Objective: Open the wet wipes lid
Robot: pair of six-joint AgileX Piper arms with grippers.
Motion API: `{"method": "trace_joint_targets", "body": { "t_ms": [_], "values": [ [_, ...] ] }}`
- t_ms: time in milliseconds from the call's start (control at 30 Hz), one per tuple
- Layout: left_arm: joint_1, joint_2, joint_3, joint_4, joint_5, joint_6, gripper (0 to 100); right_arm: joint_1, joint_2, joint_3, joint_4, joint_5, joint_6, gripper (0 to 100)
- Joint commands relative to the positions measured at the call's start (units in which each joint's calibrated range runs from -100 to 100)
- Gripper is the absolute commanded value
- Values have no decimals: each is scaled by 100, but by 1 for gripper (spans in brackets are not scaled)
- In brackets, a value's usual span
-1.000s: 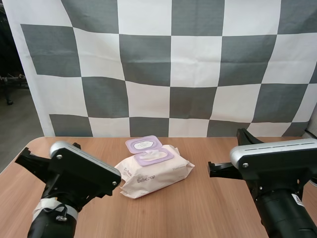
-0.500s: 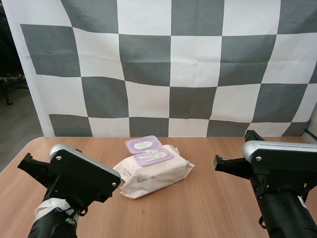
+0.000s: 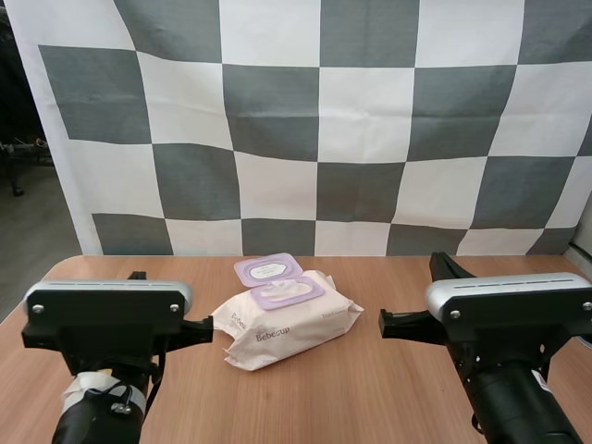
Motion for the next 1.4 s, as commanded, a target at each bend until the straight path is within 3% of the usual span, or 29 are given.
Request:
{"method": "trace_joint_targets", "body": {
  "t_ms": [0,67,133,167,300,367,433,500,533,600,767,867,933,1000,1100,1200,1300,1367],
  "values": [
    [4,0,0,1817,1369,-679,0,2,0,0,-4637,253,-5,0],
    [4,0,0,2287,1388,-1027,0,2,0,0,-6786,620,-5,0],
    [4,0,0,2785,1388,-1450,0,2,0,0,-7743,1150,-5,0],
    [4,0,0,3001,1388,-1702,0,2,0,0,-7804,1446,-5,0],
    [4,0,0,3950,1388,-2482,0,2,0,0,-6633,2315,-5,0],
    [4,0,0,4285,1388,-2778,0,2,0,0,-5671,2357,-5,0],
    [4,0,0,4785,1388,-3240,0,2,0,0,-4367,1637,658,0],
    [4,0,0,4941,1388,-3394,0,2,0,0,-4200,1439,935,0],
    [4,0,0,5246,1388,-3723,0,2,0,0,-3395,915,1362,0],
    [4,0,0,5454,1388,-3990,0,-18,0,0,-2493,292,1922,0],
    [4,0,0,5544,1533,-4246,0,-80,0,0,-2012,394,2132,0],
    [4,0,0,5595,1625,-3969,0,-80,0,0,-3552,1221,1740,0],
    [4,0,0,5595,1626,-3915,0,-65,0,0,-5243,1577,1705,0],
    [-4,0,0,5595,1626,-3917,0,-65,0,0,-6512,1602,1717,0],
    [-243,0,0,5595,1626,-3917,0,-57,0,0,-8479,1833,1717,0],
    [-530,0,0,5595,1626,-3917,0,34,0,0,-10058,3032,1717,0],
    [-781,0,0,5595,1626,-3917,0,277,0,0,-10301,3372,2111,0],
    [-929,0,0,5595,1626,-3917,0,442,0,0,-10301,3372,2988,0]
  ]
}}
